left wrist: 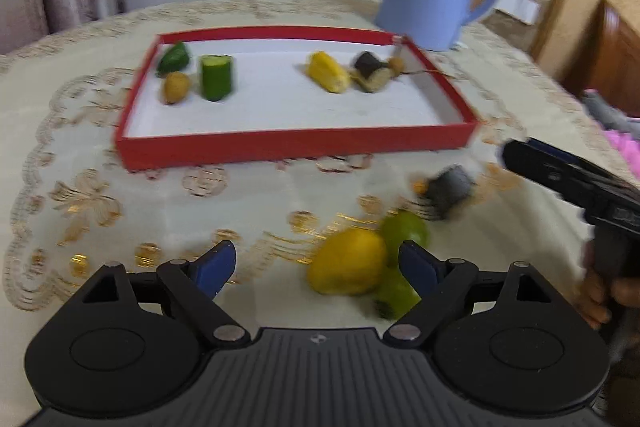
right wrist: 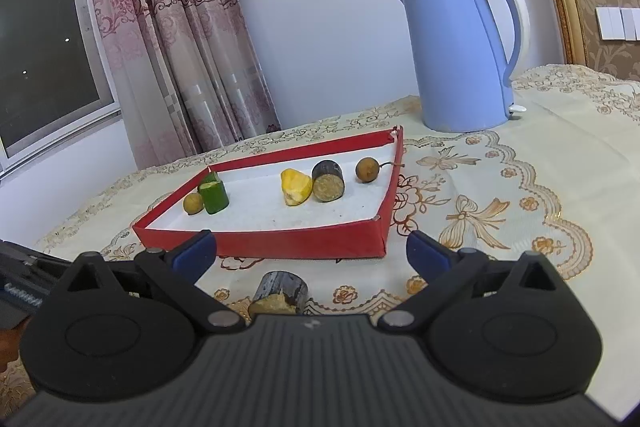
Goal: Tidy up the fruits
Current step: 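Close the left gripper on the yellow lemon while the right gripper lowers onto the sugarcane chunk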
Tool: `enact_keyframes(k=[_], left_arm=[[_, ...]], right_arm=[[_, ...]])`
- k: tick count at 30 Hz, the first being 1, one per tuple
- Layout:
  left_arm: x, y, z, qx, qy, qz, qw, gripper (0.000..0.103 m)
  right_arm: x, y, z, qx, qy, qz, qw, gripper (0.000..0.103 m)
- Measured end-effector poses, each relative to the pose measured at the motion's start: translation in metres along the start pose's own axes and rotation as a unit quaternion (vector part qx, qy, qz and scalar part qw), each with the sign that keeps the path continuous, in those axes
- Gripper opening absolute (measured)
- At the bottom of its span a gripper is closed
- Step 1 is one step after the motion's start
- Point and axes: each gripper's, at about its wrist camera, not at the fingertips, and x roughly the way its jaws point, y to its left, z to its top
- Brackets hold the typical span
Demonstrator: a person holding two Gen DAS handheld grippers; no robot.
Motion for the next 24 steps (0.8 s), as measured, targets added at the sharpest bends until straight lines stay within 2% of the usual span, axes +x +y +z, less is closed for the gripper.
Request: enact_keyframes(k=[1,6,7,9,10,12,13,14,15,16,19,22,24], left_arm=[[0.002,0.000,0.002,0.005,-0.002,0.011,0.9999,0.091],[-0.001,-0.006,-0.001,0.027,-0.004,0.018,0.9994,0.092],[-0.002,-0.008,0.000,0.033,-0.008,0.029,0.9990,0.093],[-0.007,-0.009,0.000,0.042,-0.025,0.061,0.9969,0.100],[-0.012,-0.009,-0.001,0.046,-0.042,0.091,0.9939,0.101],[-0.020,-0.007,0.000,0.052,-0.071,0.169,0.9817,0.099],[-0.022,-0.005,-0.001,0.060,-0.079,0.228,0.9686,0.099],[-0.023,-0.004,-0.002,0.065,-0.087,0.253,0.9613,0.099],[-0.024,-0.003,-0.003,0.069,-0.093,0.262,0.9582,0.099],[-0.026,-0.002,-0.004,0.073,-0.095,0.255,0.9595,0.099],[-0.031,-0.004,-0.012,0.078,-0.104,0.207,0.9696,0.099],[-0.025,-0.010,-0.020,0.106,-0.110,0.206,0.9666,0.099],[-0.017,-0.011,-0.025,0.121,-0.108,0.218,0.9624,0.099]], right_arm=[[0.000,0.000,0.000,0.001,0.000,0.000,1.000,0.103],[0.000,-0.001,0.000,0.004,-0.001,0.001,1.000,0.103],[-0.001,0.000,0.000,0.003,-0.003,0.002,1.000,0.103],[-0.002,0.000,-0.001,0.003,-0.005,0.002,1.000,0.103],[-0.002,0.000,-0.001,0.003,-0.005,0.002,1.000,0.103],[-0.002,-0.001,0.000,0.005,-0.004,0.001,1.000,0.103],[-0.002,-0.001,0.000,0.006,-0.004,0.001,1.000,0.103],[-0.002,-0.001,-0.001,0.006,-0.004,0.001,1.000,0.103],[-0.002,-0.001,0.000,0.005,-0.004,0.001,1.000,0.103],[-0.002,-0.001,0.000,0.004,-0.005,0.001,1.000,0.103],[-0.002,-0.001,0.000,0.003,-0.004,0.001,1.000,0.103],[-0.001,-0.001,0.000,0.004,-0.003,0.002,1.000,0.103],[0.000,0.000,0.000,0.004,-0.001,0.003,1.000,0.103]])
